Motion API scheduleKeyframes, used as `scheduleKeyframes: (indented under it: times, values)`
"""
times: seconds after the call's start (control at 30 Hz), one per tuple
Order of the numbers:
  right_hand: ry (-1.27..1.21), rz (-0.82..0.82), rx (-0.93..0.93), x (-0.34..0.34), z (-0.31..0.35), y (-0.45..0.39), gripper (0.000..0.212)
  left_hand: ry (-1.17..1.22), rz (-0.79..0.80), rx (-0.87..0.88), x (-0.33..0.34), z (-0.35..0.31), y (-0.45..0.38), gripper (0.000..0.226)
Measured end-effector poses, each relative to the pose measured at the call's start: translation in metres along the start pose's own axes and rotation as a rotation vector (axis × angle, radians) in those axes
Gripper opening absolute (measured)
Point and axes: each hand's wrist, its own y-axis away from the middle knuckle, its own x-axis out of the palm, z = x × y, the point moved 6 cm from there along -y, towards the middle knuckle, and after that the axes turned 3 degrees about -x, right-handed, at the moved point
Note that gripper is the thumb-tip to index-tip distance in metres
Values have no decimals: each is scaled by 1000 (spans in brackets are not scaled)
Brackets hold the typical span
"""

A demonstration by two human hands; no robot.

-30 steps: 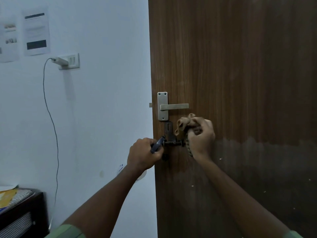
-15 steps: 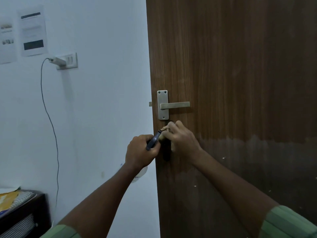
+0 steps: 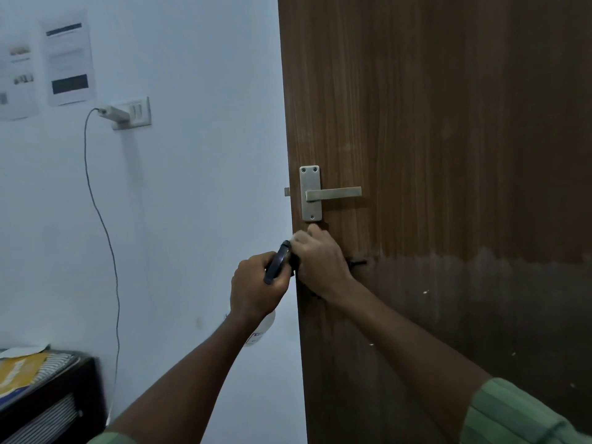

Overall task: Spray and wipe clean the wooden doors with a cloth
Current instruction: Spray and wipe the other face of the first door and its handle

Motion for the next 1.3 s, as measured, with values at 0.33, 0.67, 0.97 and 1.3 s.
scheduleKeyframes:
  times: [0.33, 0.67, 0.97, 1.3]
  values:
    - [208, -16, -188, 21, 25, 96, 15, 18, 31, 20, 3, 3, 8, 38]
    - [377, 60, -190, 49, 52, 142, 11, 3, 73, 5, 6, 20, 19, 36]
    - [368, 32, -150, 50, 54, 145, 14, -52, 122, 41, 8, 4, 20, 50]
    - [134, -276, 396, -55, -23, 145, 24, 23, 203, 43, 22, -6, 17, 34]
